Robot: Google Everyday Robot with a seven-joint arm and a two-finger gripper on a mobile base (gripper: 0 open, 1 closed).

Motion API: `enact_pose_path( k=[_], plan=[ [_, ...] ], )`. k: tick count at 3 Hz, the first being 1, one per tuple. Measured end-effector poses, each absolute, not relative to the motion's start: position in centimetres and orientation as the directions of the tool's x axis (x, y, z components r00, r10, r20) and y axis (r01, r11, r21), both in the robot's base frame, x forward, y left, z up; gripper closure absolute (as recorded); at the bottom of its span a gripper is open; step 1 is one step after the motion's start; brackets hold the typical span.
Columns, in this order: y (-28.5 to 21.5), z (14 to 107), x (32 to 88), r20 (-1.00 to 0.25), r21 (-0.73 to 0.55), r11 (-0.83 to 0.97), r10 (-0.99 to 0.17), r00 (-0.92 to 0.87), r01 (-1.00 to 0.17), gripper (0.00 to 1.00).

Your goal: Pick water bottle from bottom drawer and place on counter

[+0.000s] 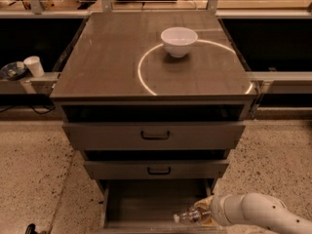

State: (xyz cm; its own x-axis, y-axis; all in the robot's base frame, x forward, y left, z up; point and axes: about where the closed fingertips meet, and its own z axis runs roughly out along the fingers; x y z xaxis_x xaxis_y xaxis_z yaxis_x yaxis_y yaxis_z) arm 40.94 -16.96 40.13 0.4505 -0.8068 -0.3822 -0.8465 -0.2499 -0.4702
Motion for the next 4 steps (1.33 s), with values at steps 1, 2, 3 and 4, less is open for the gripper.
enact_pose_path(
  k=[1,2,3,4],
  plan=[
    [-18.8,47.2,39.5,-0.312,-0.478,-0.282,-0.831,0.461,-0.832,1.00],
    [-20.9,55.1,40.1,-0.275,-0.511,-0.299,-0.832,0.483,-0.806,1.00],
    [-22.5,58.0,41.6,-0.233,-0.531,-0.362,-0.807,0.543,-0.766,1.00],
    [-22.5,58.0,41.6,-0.233,-0.531,-0.362,-0.807,0.543,-0.766,1.00]
  ],
)
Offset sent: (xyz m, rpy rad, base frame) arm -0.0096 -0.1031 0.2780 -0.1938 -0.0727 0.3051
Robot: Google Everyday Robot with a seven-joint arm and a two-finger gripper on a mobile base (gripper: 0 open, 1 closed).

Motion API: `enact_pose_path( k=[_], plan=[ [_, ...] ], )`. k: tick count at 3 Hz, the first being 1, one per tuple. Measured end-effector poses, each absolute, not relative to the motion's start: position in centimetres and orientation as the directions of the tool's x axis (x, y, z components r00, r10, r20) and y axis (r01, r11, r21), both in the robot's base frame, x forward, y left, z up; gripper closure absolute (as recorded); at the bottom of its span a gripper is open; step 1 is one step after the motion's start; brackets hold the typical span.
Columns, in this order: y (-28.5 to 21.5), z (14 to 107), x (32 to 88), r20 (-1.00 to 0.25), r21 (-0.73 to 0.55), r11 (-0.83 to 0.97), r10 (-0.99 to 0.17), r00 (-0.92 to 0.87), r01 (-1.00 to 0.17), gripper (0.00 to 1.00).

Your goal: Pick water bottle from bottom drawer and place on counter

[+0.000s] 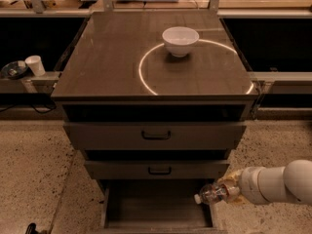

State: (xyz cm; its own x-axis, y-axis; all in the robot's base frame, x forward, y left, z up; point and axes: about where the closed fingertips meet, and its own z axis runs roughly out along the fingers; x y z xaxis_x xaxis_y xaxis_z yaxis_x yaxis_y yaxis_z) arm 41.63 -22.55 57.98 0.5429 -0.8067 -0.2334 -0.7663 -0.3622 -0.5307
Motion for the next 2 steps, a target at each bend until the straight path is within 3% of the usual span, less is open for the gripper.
enact_pose_path(
  k=[1,2],
  plan=[
    [-23.8,63.3,42.2,-0.173,-0.589,-0.379,-0.803,0.570,-0.713,1.00],
    [-25.2,75.5,41.9,-0.038,-0.687,-0.434,-0.780,0.625,-0.583,1.00]
  ],
)
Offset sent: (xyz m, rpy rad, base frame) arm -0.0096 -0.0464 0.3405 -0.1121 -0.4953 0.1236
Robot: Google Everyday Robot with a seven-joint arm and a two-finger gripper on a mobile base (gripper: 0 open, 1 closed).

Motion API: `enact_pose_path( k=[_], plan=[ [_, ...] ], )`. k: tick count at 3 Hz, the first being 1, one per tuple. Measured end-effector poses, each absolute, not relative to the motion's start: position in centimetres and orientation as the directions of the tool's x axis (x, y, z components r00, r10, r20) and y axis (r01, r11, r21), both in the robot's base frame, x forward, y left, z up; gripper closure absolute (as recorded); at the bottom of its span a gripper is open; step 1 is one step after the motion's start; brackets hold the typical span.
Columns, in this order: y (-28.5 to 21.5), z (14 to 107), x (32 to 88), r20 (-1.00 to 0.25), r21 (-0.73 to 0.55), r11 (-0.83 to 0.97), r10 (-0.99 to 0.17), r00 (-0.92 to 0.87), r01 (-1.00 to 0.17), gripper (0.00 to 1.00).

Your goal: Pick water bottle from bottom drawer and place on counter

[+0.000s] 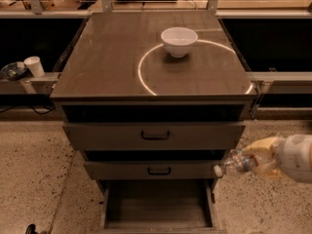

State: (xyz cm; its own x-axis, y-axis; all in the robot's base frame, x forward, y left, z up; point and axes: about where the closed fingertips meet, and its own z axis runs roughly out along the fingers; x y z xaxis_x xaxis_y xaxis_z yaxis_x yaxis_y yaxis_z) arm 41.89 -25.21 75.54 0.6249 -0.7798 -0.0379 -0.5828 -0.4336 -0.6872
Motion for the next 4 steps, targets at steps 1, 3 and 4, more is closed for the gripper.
enact_pose_path(
  k=[1,3,4],
  plan=[
    [-25.4,86.4,41.5,0.089,-0.704,-0.526,-0.731,0.676,-0.477,1.00],
    [-22.8,96.4,42.4,0.165,-0.650,-0.651,-0.625,0.763,-0.393,1.00],
    [-22.7,96.5,42.9,0.181,-0.634,-0.675,-0.603,0.777,-0.377,1.00]
  ],
)
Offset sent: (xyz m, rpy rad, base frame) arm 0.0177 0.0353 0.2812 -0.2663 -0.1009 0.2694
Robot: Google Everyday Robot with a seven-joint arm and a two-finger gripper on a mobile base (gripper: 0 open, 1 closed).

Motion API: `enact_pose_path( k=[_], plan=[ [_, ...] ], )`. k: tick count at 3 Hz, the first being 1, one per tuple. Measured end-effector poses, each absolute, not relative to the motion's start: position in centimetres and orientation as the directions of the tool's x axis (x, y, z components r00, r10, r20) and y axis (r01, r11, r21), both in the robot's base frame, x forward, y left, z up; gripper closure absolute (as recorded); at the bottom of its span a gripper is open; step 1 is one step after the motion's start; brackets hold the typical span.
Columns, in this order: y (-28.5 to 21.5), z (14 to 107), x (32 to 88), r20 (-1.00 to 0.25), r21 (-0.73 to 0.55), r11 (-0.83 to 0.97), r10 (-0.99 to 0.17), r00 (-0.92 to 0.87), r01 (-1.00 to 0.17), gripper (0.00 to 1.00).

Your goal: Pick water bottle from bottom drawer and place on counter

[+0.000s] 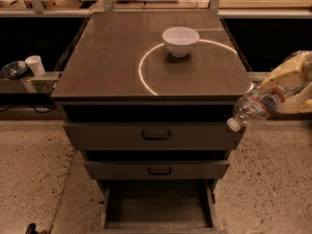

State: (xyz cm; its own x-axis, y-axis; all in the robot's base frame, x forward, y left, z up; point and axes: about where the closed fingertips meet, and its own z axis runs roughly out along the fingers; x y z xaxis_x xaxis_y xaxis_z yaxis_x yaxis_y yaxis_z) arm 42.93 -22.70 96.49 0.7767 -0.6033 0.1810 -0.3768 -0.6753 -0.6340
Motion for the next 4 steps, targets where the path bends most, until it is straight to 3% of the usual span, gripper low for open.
enact_pose_path(
  k=[2,4],
  plan=[
    [-15.7,97.1,52.0,0.185,-0.651,-0.695,-0.535,0.825,-0.304,1.00],
    [-8.6,93.9,60.4,0.056,-0.722,-0.601,-0.545,0.837,-0.343,1.00]
  ],
)
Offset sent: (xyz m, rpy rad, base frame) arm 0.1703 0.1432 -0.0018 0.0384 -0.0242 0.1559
